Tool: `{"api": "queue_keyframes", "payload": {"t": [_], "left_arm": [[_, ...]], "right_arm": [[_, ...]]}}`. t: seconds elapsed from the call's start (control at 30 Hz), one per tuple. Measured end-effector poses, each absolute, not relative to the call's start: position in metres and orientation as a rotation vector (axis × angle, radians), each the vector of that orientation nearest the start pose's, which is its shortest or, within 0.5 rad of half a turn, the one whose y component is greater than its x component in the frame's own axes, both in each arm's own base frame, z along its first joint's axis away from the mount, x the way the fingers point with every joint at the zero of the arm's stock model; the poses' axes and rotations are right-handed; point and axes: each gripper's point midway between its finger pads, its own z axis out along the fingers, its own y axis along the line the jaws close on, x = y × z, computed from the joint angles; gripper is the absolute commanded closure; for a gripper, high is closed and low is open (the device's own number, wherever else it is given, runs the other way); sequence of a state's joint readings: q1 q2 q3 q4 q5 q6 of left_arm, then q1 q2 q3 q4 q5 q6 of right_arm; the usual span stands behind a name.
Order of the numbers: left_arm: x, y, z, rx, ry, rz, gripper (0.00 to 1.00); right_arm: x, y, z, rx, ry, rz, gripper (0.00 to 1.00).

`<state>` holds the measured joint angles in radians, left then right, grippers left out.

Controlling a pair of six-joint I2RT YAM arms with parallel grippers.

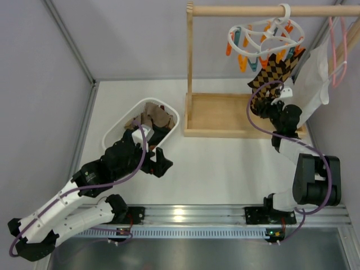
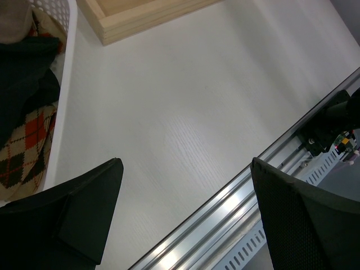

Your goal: Remove the socks clipped to the hanger

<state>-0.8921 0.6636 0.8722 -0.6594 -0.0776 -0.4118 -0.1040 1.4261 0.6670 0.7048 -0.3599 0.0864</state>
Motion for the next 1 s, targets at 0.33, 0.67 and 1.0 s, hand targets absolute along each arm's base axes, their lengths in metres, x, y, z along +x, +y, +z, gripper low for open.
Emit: {"api": "queue_keyframes", "payload": {"t": [0.33,0.67,1.0], "left_arm": [[0.156,-0.193,0.242,0.430,2.052,-0.720,0.02],[0.185,-0.181,0.327,0.212,1.920,-0.662,0.02],[0.234,-0.216,0.474,0.148,1.695,-0.673,0.01]], "right_arm": [[0.427,0.068,0.186,-0.153,1.621,0.313,1.00],[0.389,0.158,0.213,-0.146,1.581,0.234,1.00],[0.380,0.221,0.227,-0.140,1.616,0.094,1.00]]}}
